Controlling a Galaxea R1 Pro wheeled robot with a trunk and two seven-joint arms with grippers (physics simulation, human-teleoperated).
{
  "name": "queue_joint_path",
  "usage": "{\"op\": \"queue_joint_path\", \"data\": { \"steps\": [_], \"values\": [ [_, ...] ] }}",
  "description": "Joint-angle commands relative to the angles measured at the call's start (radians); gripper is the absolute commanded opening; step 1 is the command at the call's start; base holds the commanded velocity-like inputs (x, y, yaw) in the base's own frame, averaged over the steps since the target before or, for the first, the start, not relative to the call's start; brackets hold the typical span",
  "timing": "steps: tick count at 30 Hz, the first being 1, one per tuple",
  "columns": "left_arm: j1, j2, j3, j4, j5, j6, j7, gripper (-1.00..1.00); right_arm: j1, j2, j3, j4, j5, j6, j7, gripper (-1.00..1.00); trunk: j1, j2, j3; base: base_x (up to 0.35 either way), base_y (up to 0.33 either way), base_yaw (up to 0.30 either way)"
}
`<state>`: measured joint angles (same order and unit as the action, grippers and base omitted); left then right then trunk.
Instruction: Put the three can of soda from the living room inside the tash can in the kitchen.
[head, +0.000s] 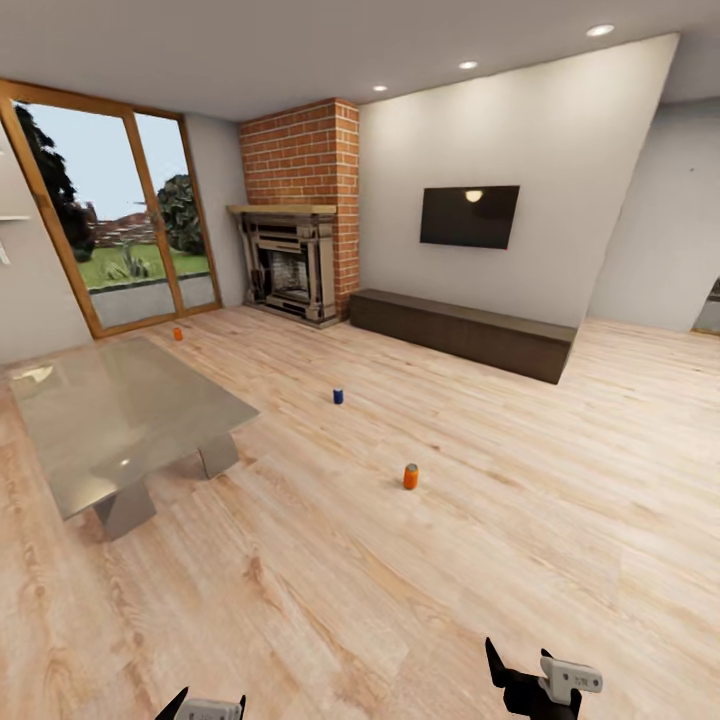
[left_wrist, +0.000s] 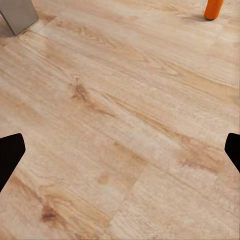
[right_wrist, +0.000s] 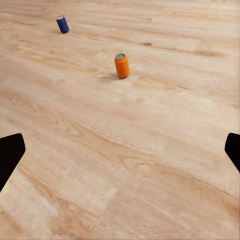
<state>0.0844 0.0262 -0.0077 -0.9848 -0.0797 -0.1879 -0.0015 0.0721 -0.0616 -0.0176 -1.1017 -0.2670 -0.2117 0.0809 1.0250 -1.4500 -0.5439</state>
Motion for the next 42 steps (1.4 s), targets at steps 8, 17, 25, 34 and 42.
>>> {"op": "queue_joint_path", "data": {
  "steps": [8,17,25,34,42],
  "values": [
    [0.000,0.000,0.002,0.000,0.001,-0.003,0.000,1.00,0.000,0.003,0.003,0.000,0.001,0.000,0.001,1.00,0.000,0.000,0.000,0.104,-0.026,-0.003],
    [0.000,0.000,0.001,0.000,0.000,-0.004,0.000,1.00,0.000,0.006,-0.002,0.000,-0.001,0.006,-0.005,1.00,0.000,0.000,0.001,0.063,-0.119,-0.065],
    [0.000,0.000,0.000,0.000,0.000,-0.004,0.000,1.00,0.000,0.007,-0.003,0.000,-0.003,0.010,-0.006,1.00,0.000,0.000,0.006,0.014,-0.245,-0.194],
    [0.000,0.000,0.000,0.000,0.000,-0.004,0.000,1.00,0.000,0.007,-0.004,0.000,-0.003,0.011,-0.006,1.00,0.000,0.000,0.012,0.001,-0.273,-0.220],
    [0.000,0.000,0.000,0.000,0.000,-0.004,0.000,1.00,0.000,0.006,-0.004,0.000,-0.003,0.010,-0.006,1.00,0.000,0.000,0.018,0.000,-0.276,-0.226]
  ]
}}
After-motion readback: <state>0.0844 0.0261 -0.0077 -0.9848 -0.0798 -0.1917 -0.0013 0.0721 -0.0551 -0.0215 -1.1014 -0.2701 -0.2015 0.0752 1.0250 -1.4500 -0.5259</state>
